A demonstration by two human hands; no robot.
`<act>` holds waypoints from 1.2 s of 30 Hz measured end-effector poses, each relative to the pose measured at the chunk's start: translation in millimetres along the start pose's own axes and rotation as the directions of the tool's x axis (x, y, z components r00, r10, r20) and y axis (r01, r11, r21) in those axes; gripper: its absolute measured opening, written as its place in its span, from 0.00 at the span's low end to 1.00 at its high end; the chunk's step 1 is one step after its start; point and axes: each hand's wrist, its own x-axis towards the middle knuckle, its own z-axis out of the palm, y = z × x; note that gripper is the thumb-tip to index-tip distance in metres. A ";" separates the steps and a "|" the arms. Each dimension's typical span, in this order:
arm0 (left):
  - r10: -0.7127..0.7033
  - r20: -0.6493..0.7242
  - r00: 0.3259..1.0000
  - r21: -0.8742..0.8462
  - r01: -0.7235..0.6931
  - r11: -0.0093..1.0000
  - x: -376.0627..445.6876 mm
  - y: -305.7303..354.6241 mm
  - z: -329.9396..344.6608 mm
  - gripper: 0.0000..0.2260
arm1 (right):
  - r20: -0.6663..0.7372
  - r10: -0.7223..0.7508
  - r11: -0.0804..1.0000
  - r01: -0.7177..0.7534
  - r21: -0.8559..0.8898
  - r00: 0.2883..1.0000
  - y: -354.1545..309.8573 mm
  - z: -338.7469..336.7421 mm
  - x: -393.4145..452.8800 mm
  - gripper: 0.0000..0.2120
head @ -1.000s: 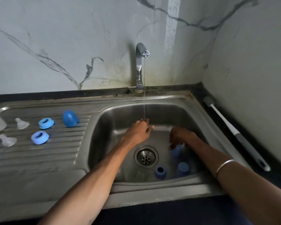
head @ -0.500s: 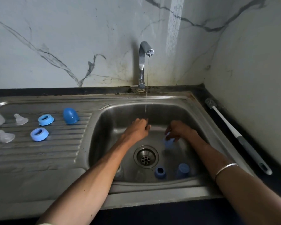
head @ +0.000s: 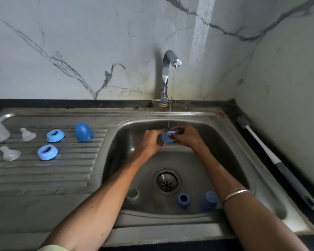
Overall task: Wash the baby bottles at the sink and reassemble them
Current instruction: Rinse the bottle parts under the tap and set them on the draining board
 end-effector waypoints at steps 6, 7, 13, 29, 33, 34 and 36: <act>-0.016 -0.119 0.993 -0.191 -0.007 0.982 8.7 -2.7 3.8 0.24 | 0.027 -0.018 0.989 0.014 0.148 0.999 4.0 4.0 12.4 0.17; -0.017 -0.140 0.990 -0.184 -0.009 0.983 9.8 -2.5 3.4 0.25 | 0.033 -0.012 0.983 0.006 0.184 0.999 6.9 3.7 15.2 0.17; -0.075 -0.230 0.970 -0.325 -0.003 0.946 16.8 -4.0 4.7 0.19 | 0.019 0.067 0.857 -0.068 0.511 0.998 16.0 2.9 24.1 0.15; -0.233 -0.159 0.959 -0.712 0.051 0.700 16.4 5.7 -0.9 0.14 | -0.031 0.047 0.808 -0.020 0.590 0.998 4.8 16.4 20.2 0.18; -0.301 -0.101 0.948 -0.799 0.104 0.593 17.9 5.5 -0.3 0.11 | -0.020 0.033 0.831 -0.016 0.555 0.999 3.5 17.7 21.4 0.18; -0.340 -0.064 0.938 -0.838 0.134 0.528 18.7 5.6 0.1 0.10 | -0.020 0.028 0.825 -0.012 0.565 0.999 2.1 17.5 21.2 0.18; -0.394 0.002 0.919 -0.873 0.194 0.448 20.3 6.7 0.8 0.10 | -0.025 0.029 0.808 -0.009 0.589 0.999 -0.9 17.7 21.5 0.19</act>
